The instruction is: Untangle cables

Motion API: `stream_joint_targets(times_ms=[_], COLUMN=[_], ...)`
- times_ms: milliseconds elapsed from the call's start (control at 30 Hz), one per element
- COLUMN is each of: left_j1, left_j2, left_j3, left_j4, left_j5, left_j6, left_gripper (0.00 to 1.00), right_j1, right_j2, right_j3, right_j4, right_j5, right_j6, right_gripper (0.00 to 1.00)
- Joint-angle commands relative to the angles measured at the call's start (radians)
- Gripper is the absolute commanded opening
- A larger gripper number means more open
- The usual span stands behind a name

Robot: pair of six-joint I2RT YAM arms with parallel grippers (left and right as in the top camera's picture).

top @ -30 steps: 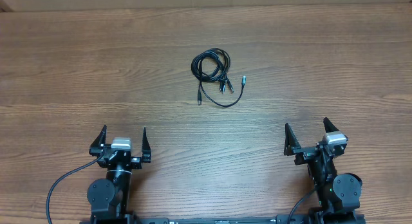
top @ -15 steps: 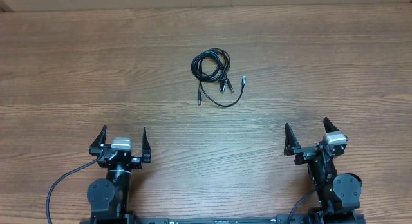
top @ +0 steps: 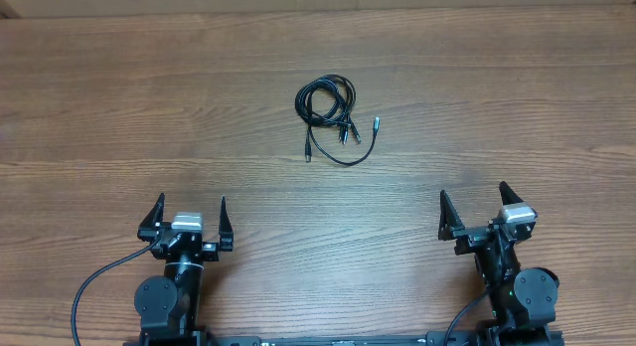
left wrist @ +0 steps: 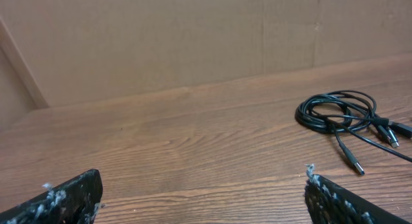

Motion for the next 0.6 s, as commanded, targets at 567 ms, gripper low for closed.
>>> stream_joint_targets(times_ms=[567], left_j1=[0.010], left_j2=[-0.009], left_j3=[0.003], left_j4=[-0.011], left_j5=[0.026], left_j6=[-0.143], left_gripper=[1.00], right_j1=[-0.003], right_j2=[0.005], right_j3=[-0.002], right_j4=[0.023], right_j5=[0.002], right_j6=[0.070], right_gripper=[1.00])
